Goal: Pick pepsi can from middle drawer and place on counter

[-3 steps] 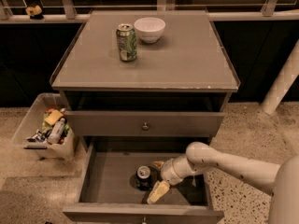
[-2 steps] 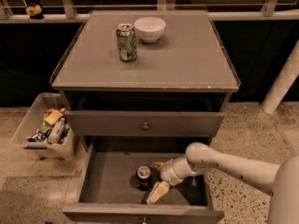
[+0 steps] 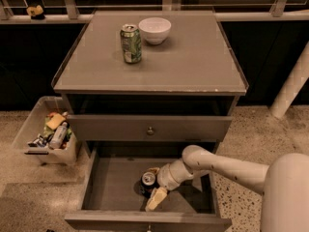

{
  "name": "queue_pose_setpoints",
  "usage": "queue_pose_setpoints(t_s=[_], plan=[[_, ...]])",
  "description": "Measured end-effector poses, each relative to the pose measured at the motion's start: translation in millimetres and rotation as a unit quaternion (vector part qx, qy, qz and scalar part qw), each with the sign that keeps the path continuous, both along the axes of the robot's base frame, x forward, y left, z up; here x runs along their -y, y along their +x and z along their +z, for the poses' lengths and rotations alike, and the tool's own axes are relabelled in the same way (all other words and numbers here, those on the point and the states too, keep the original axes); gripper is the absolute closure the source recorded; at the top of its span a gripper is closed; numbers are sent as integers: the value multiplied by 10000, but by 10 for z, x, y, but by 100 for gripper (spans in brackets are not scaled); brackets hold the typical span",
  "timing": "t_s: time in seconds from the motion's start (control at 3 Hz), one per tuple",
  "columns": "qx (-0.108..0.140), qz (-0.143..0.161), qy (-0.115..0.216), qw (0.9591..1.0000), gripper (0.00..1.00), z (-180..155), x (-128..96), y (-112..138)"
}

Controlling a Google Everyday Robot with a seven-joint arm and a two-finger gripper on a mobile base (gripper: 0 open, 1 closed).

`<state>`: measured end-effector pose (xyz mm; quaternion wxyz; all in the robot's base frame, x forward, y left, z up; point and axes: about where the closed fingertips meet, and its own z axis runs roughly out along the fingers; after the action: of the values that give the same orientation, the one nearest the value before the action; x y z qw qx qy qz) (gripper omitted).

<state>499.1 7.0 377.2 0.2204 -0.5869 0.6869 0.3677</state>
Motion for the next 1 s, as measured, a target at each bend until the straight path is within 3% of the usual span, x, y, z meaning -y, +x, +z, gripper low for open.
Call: queue_pose_setpoints(t_s=[0.33, 1.0], plan=[[0, 0, 0, 10000, 0, 0, 0, 0], [-1, 1, 0, 10000, 41, 0, -1, -1]])
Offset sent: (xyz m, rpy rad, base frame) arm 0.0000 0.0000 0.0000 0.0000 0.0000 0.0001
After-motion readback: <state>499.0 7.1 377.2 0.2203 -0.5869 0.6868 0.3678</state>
